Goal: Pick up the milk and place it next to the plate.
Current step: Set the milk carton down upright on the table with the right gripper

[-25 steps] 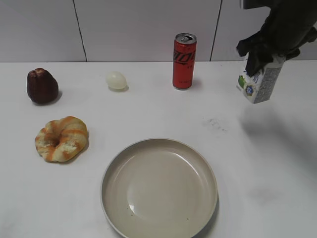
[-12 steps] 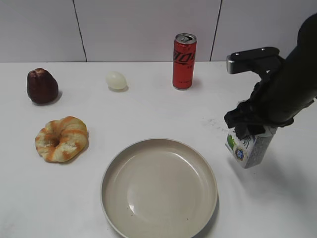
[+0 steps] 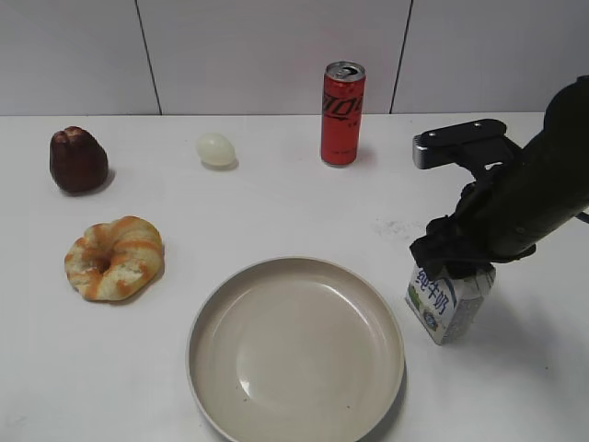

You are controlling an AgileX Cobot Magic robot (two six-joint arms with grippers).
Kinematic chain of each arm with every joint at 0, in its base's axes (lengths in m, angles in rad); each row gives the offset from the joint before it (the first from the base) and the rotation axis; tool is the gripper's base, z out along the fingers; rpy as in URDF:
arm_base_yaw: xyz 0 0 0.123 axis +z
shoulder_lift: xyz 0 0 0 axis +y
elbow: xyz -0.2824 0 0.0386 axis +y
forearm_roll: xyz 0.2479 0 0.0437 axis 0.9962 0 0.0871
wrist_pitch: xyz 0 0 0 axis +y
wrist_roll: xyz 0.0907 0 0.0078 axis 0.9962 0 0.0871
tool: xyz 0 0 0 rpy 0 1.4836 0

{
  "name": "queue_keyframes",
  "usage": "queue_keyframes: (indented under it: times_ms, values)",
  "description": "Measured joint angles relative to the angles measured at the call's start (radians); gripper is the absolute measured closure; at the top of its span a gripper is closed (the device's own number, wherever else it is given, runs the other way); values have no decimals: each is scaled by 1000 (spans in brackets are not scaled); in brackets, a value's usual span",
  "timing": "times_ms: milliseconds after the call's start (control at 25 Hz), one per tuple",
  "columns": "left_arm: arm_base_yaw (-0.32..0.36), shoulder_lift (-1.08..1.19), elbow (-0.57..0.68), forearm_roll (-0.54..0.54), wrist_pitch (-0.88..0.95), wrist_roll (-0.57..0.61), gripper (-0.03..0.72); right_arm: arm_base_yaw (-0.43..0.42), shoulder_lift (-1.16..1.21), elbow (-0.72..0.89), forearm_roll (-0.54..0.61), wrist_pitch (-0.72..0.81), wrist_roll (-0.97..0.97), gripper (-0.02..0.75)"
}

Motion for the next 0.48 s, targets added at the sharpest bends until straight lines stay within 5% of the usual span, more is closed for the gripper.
queue_keyframes:
  times_ms: [200,480]
  values:
    - [0,0,0,0,0,0,480,0,0,-1,1,-1,-10,154]
    - [0,0,0,0,0,0,480,-3,1,-169,-60,68,-3,131]
